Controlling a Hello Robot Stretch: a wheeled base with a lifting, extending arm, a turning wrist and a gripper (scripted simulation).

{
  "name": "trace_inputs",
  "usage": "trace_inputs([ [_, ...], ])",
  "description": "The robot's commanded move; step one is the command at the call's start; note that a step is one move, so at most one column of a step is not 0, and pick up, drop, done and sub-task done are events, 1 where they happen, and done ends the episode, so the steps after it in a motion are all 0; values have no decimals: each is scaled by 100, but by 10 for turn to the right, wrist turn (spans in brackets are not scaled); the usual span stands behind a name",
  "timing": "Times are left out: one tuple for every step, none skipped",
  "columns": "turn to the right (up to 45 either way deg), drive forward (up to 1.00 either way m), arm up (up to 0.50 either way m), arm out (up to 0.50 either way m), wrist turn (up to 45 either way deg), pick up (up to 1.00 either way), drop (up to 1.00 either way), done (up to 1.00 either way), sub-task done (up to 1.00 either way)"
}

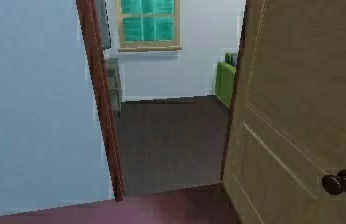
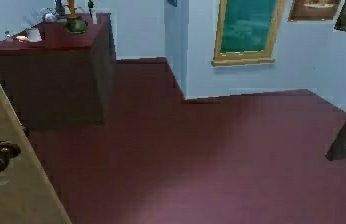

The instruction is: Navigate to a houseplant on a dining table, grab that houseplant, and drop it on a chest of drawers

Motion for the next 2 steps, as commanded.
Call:
trace_inputs([
  [0,100,0,0,0,0,0,0,0],
  [30,0,0,0,0,0,0,0,0],
])
